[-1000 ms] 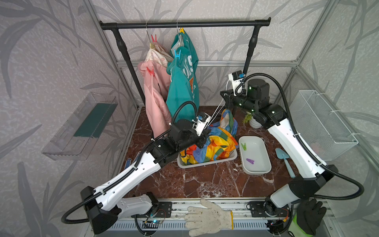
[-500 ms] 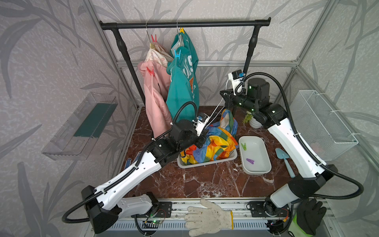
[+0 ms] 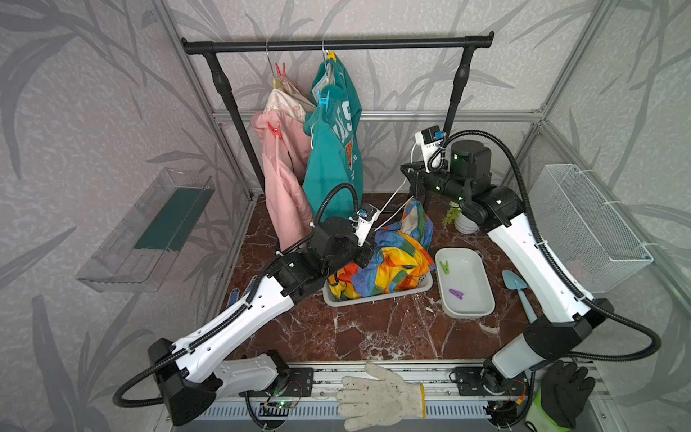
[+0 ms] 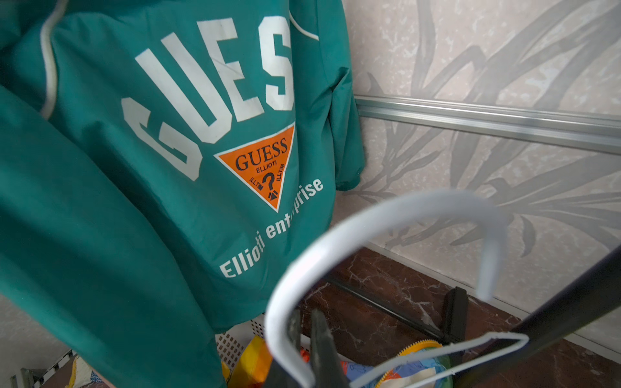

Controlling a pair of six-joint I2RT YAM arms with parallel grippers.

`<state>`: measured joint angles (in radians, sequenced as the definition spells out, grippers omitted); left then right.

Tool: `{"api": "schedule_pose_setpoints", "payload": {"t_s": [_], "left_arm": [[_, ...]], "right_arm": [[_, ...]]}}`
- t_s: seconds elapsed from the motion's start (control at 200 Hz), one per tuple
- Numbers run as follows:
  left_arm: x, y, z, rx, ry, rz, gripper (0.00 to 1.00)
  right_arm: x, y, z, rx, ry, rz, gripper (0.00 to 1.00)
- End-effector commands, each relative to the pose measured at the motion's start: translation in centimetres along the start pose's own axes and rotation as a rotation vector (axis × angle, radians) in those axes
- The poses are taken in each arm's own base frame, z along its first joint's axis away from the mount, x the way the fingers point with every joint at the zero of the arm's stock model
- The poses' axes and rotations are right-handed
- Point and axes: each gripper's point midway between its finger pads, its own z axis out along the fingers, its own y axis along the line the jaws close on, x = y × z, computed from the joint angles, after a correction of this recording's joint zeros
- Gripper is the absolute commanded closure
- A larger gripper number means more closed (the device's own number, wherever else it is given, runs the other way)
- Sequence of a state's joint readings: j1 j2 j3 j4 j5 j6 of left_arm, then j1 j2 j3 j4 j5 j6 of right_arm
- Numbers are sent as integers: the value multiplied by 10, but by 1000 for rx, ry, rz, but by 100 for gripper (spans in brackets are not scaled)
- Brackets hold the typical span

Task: Remove the clothespins securing jackets to the hanger
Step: Place the hanger on the clothesline.

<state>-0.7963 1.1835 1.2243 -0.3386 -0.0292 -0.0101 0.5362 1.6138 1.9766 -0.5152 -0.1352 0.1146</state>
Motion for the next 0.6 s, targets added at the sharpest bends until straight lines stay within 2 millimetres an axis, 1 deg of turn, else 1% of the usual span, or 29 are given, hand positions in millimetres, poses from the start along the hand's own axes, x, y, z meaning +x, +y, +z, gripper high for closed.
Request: {"api": "schedule_pose_setpoints", "payload": {"t_s": [0.0, 0.08, 0.1, 0.125, 0.215, 0.275, 0.36, 0.475, 0.5, 0.54, 0.595], "left_arm": [[-19, -2, -6, 9, -59, -24, 100], [-25, 4, -9, -20, -79, -43, 100], [-26, 6, -9, -33, -83, -50, 100], [-27, 8, -10, -46, -89, -58, 100], [-34, 16, -13, -87, -117, -78, 100], [-39, 17, -14, -96, -133, -87, 100], [-45, 20, -16, -110, -152, -98, 100], [-50, 29, -15, -160, -161, -113, 100], [-52, 31, -14, -170, -163, -118, 100], [-56, 33, -15, -186, -170, -125, 100], [-61, 37, -16, -207, -178, -133, 100]], "right_arm": [[-11, 10, 0, -34, -19, -10, 94], [-15, 11, -1, -39, -27, -11, 86], [-16, 11, -2, -41, -31, -13, 83], [-17, 12, -3, -41, -33, -13, 77], [-19, 8, -7, -19, -41, -13, 51], [-20, 5, -10, 0, -46, -15, 40], [-21, 2, -16, 19, -54, -17, 32], [-23, -1, -26, 41, -72, -26, 22], [-24, -2, -29, 49, -77, -31, 17], [-24, -7, -34, 78, -85, -38, 13], [-25, -16, -43, 125, -107, -40, 10]]}}
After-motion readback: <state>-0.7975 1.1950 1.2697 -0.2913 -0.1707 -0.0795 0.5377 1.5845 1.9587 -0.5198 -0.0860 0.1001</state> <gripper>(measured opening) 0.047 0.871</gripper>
